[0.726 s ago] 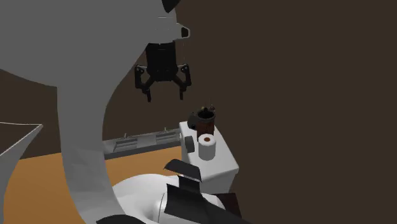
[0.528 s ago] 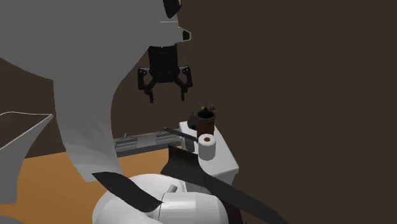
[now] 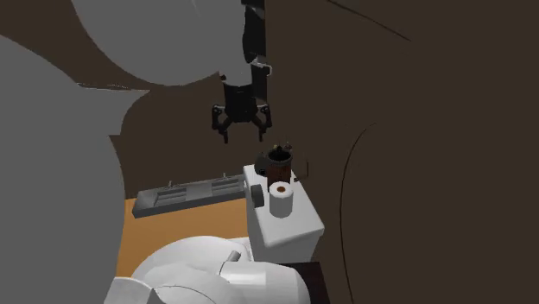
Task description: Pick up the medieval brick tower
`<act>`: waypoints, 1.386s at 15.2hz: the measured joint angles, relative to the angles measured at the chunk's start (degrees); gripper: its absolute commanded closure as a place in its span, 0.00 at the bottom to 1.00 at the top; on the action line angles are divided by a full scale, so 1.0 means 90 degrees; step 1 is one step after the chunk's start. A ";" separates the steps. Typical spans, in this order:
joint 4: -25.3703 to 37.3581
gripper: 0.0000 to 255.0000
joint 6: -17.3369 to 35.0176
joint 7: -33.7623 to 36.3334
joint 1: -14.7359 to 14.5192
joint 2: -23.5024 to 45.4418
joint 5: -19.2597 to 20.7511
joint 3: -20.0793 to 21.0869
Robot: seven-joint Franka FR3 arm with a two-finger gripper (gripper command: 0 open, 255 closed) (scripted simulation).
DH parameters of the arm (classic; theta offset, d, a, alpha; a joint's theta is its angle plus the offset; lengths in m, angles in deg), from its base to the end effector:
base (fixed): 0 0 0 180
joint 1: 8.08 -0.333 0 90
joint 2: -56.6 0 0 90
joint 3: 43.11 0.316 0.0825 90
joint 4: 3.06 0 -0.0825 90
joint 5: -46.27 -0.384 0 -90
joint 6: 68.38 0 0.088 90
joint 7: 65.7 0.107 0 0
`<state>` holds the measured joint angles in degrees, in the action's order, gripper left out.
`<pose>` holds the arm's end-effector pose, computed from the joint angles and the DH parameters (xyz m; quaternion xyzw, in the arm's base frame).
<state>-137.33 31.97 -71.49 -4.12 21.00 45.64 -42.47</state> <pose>0.3658 -0.0195 0.5572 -0.9997 -0.0196 -0.0148 0.0010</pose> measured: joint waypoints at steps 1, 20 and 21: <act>0.0073 0.00 0.0200 0.0029 0.0025 0.0233 0.0013 -0.0005; 0.1719 0.00 0.3143 0.0412 0.0486 0.4149 0.0184 -0.0338; 0.1912 0.00 0.3239 0.0436 0.0503 0.4398 0.0179 -0.0354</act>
<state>-120.11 61.12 -67.57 0.41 60.58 47.25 -45.65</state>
